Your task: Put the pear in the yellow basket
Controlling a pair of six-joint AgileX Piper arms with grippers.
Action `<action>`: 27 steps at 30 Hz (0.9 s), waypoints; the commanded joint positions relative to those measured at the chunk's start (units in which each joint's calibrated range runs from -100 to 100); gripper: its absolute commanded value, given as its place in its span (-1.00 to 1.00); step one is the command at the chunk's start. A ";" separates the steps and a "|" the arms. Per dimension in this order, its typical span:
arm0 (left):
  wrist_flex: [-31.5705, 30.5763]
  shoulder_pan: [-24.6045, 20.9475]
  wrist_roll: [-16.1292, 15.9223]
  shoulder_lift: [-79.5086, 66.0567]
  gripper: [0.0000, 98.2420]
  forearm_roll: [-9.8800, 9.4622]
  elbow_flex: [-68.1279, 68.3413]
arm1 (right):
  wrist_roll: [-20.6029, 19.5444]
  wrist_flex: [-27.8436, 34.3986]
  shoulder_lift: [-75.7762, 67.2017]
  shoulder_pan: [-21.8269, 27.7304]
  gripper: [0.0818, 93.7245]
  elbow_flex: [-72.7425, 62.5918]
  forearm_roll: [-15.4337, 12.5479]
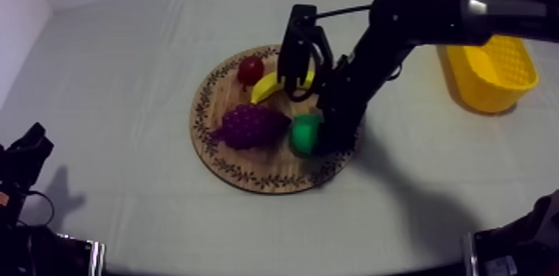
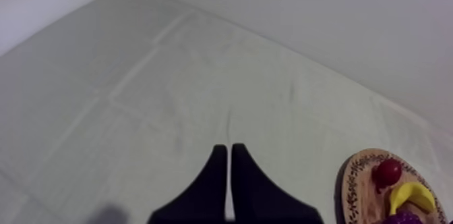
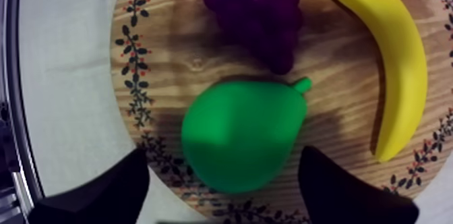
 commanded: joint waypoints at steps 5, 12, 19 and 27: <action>0.02 0.00 -0.01 0.02 -1.00 0.01 0.03 | -1.11 -0.24 2.76 -0.33 0.36 -1.44 0.98; 0.02 0.00 -0.01 0.02 -1.00 0.01 0.03 | -2.69 0.01 6.33 -1.00 0.34 -3.48 2.31; 0.02 0.00 -0.01 0.02 -1.00 0.01 0.03 | -3.70 1.36 8.37 -1.43 0.32 -5.80 3.15; 0.02 0.00 -0.01 0.02 -1.00 0.01 0.03 | -4.06 3.02 9.81 -1.80 0.12 -7.56 3.69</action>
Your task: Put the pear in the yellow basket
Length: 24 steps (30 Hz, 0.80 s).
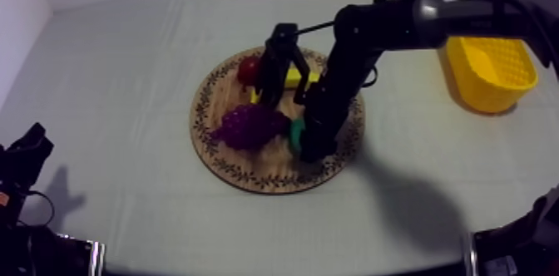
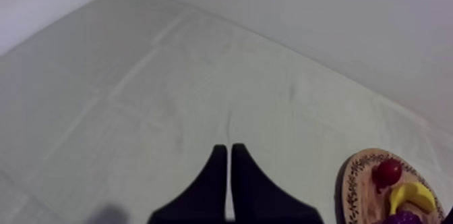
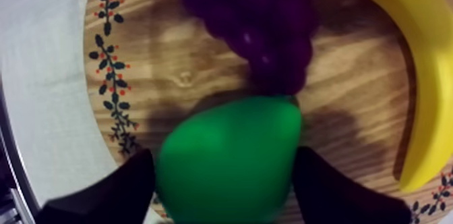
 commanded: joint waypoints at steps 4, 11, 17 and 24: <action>0.02 0.00 0.01 0.02 -1.00 0.01 0.03 | -0.09 0.56 0.57 -0.05 0.00 -0.51 0.08; 0.02 0.00 0.01 0.02 -1.00 0.01 0.03 | 0.12 0.67 0.69 0.22 -0.04 -0.65 -0.10; 0.02 0.00 0.01 0.02 -1.00 0.01 0.03 | 0.37 0.47 0.43 0.46 -0.17 -0.39 -0.28; 0.02 0.00 0.01 0.02 -1.00 0.01 0.03 | 0.02 -0.65 -1.11 0.91 -0.25 0.30 0.14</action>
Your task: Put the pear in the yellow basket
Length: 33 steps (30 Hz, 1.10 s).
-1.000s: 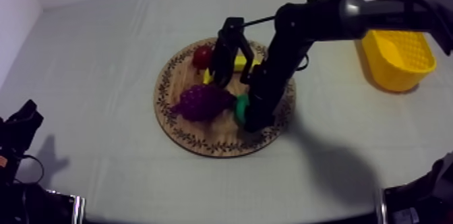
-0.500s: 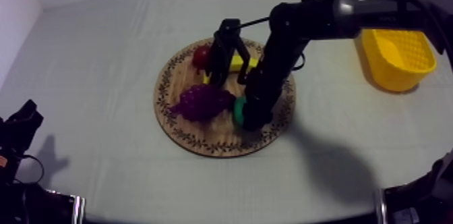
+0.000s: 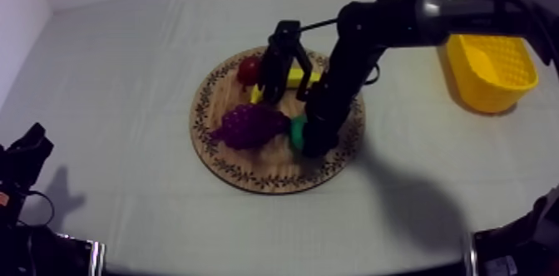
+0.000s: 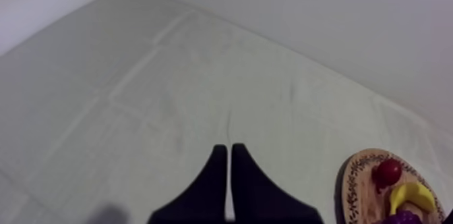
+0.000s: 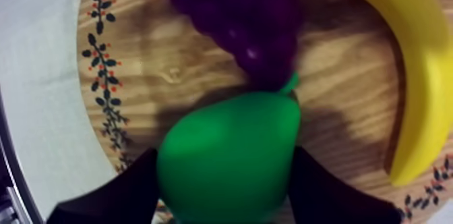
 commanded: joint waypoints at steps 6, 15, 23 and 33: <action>0.02 0.00 0.01 0.02 -1.00 0.01 0.03 | -1.40 -1.46 -6.20 1.26 -0.27 0.51 1.35; 0.02 0.00 0.01 0.02 -1.00 0.01 0.03 | -4.46 -2.07 -16.84 5.72 -0.28 0.55 6.14; 0.02 0.00 0.01 0.02 -1.00 0.01 0.03 | -7.19 -2.03 -23.89 15.24 -0.28 -2.83 9.57; 0.02 0.00 0.01 0.02 -1.00 0.01 0.03 | -8.80 -3.21 -29.21 31.18 -0.27 -5.79 12.52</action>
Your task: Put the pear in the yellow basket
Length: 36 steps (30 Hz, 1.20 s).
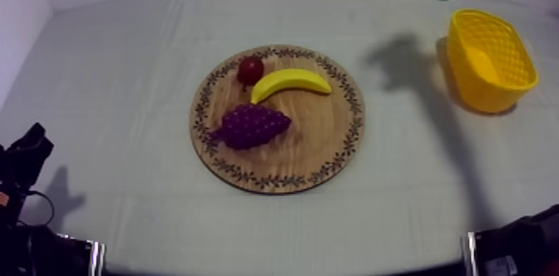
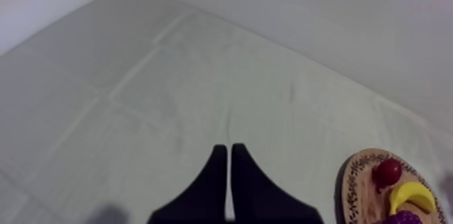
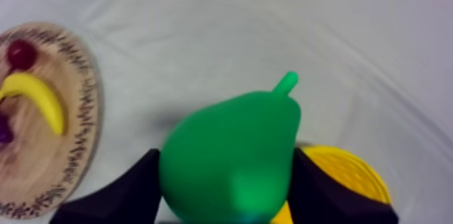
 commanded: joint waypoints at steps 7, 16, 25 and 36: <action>0.02 0.00 0.01 0.02 -1.00 0.01 0.03 | 0.36 -0.73 -0.73 15.67 -0.27 1.54 -0.35; 0.02 0.00 0.01 0.02 -1.00 0.01 0.03 | 2.52 -3.76 2.01 20.30 -0.25 8.32 -2.78; 0.02 0.00 0.01 0.02 -1.00 0.01 0.03 | 3.61 -4.96 4.81 19.43 -0.25 10.49 -4.67; 0.02 0.00 0.01 0.02 -1.00 0.01 0.03 | 3.31 -6.97 8.51 16.55 -0.22 11.84 -5.10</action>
